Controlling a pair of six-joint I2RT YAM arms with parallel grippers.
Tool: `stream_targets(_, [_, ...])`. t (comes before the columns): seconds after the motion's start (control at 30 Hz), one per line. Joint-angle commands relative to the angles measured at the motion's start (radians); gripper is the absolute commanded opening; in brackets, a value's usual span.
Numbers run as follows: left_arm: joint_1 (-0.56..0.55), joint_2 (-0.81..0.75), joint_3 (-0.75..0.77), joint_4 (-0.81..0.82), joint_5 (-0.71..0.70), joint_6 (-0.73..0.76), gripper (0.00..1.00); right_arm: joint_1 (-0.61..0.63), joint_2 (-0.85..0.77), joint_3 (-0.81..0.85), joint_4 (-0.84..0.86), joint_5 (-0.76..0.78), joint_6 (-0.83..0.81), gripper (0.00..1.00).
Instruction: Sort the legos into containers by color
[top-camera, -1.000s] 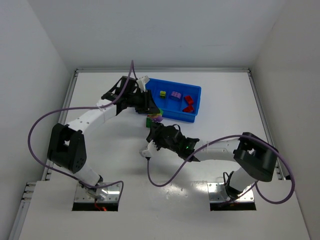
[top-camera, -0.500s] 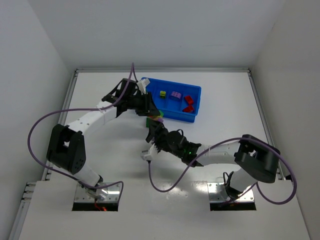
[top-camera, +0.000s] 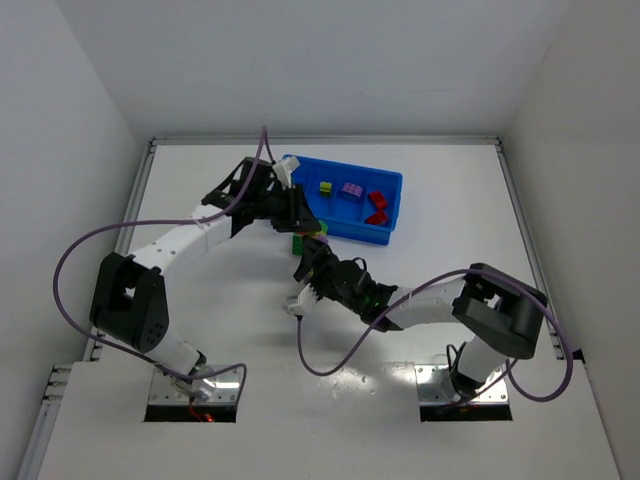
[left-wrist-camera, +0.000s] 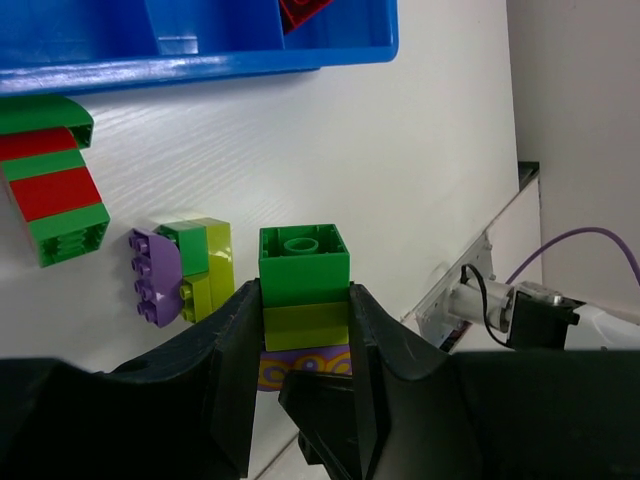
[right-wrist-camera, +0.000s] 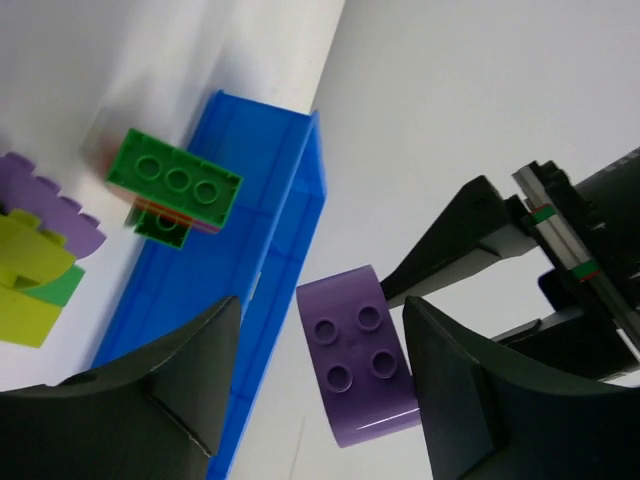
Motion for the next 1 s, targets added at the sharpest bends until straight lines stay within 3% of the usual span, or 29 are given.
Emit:
stream_targets(0.0, [-0.009, -0.053, -0.004, 0.034, 0.031, -0.021, 0.00, -0.012, 0.029, 0.050, 0.057, 0.019, -0.012, 0.65])
stream_targets(0.13, [-0.009, -0.062, -0.013, 0.034, 0.031, -0.021, 0.00, -0.032, 0.051, 0.070, 0.066, 0.019, -0.012, 0.51])
stream_targets(0.27, [-0.018, -0.073, -0.032, 0.043, 0.041, -0.030, 0.00, -0.041, 0.070, 0.079, 0.086, 0.028, -0.021, 0.26])
stream_targets(0.43, [-0.018, -0.082, -0.041, 0.054, 0.032, -0.030, 0.00, -0.041, 0.071, 0.091, 0.086, 0.038, -0.021, 0.06])
stream_targets(0.83, [0.060, -0.018, 0.016, 0.054, -0.002, -0.012, 0.00, 0.183, -0.221, -0.025, -0.040, 0.039, 0.011, 0.01])
stream_targets(0.97, [0.078, -0.018, 0.025, 0.054, -0.002, -0.012, 0.00, 0.238, -0.302, -0.051, -0.081, 0.048, 0.095, 0.00])
